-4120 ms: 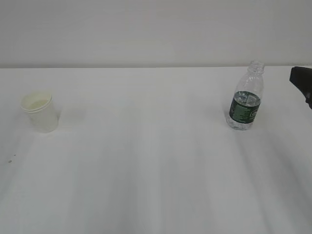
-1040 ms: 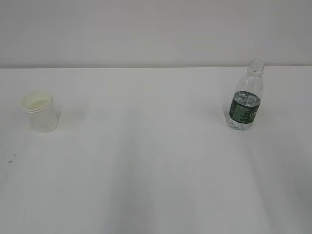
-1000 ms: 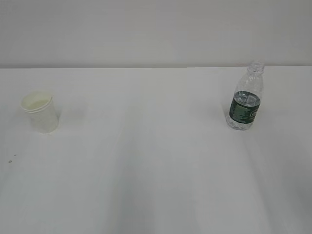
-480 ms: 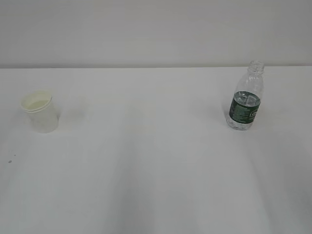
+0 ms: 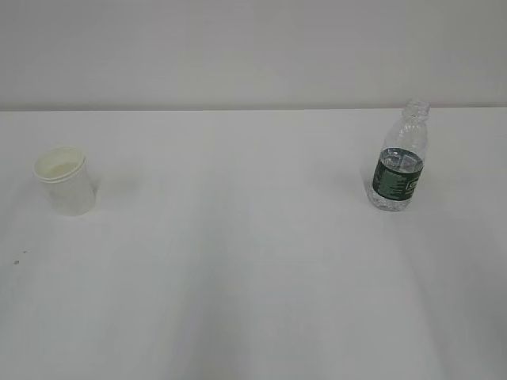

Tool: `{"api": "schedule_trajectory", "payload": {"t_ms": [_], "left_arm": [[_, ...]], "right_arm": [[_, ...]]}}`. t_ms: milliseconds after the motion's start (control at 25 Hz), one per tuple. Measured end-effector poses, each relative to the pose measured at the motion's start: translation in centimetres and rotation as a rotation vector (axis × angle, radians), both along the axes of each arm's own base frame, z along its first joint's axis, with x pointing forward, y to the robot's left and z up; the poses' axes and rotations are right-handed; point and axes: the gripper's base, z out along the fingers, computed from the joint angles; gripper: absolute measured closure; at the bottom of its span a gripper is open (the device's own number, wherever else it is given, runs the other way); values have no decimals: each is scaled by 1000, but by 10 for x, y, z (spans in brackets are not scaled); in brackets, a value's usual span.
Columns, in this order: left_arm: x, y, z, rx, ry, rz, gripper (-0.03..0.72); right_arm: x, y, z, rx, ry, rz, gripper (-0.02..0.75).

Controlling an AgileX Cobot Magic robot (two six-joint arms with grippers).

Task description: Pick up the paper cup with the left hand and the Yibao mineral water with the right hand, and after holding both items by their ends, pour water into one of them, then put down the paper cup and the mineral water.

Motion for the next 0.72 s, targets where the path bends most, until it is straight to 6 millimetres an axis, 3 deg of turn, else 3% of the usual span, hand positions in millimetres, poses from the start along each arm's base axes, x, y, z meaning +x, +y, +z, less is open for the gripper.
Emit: {"api": "schedule_trajectory", "payload": {"t_ms": [720], "left_arm": [[-1, -6, 1, -35, -9, -54, 276]], "right_arm": [[-8, -1, -1, -2, 27, 4, 186]]}}
